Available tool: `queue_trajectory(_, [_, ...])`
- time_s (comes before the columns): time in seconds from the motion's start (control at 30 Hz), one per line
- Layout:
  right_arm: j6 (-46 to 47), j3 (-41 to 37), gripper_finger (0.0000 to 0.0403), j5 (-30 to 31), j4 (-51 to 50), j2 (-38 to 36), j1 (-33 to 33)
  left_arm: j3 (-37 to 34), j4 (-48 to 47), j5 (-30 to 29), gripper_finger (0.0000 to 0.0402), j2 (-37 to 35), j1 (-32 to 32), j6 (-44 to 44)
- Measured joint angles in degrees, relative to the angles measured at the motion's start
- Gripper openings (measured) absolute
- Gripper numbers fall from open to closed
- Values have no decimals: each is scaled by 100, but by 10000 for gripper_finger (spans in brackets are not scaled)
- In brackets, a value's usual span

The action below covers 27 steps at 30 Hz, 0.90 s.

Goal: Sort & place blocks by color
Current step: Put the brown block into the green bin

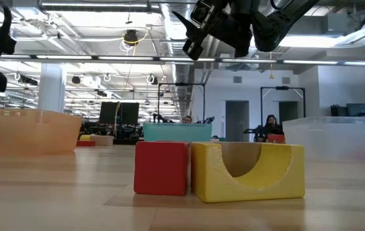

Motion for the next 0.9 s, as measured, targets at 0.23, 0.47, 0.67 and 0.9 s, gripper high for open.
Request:
queue_trajectory(0.23, [-127, 0, 224, 0, -120, 0, 0, 0, 65, 48, 270, 13, -24, 28])
queue_trajectory(0.47, [-173, 0, 208, 0, -126, 0, 0, -134, 165, 163, 242, 35, -52, 3])
queue_trajectory(0.67, [-250, 0, 195, 1, -128, 0, 0, -235, 214, 205, 239, 35, -63, -3])
queue_trajectory(0.9, [-282, 0, 184, 0, -126, 0, 13, -339, 222, 245, 185, 35, -59, -133])
